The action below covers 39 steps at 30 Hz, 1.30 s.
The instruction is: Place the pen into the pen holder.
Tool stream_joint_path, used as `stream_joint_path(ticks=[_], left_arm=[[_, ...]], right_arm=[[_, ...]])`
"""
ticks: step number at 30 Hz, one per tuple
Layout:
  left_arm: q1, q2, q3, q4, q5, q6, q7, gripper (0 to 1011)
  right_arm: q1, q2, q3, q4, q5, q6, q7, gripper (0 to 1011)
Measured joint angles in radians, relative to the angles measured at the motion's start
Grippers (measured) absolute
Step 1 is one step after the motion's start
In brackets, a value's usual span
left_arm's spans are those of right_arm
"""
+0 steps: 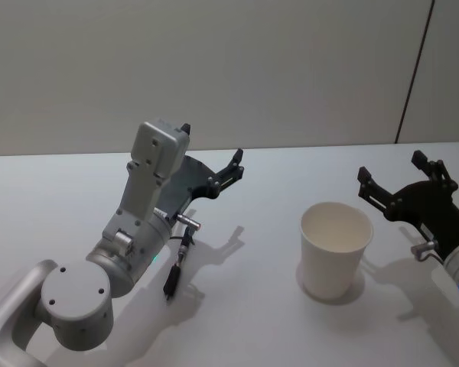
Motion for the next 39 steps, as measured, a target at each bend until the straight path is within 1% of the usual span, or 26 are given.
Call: stream_joint_path(ticks=[39], left_arm=[[0.0, 0.0, 0.0, 0.0, 0.0, 0.0, 0.0, 1001]], right_arm=[[0.0, 0.0, 0.0, 0.0, 0.0, 0.0, 0.0, 1001]])
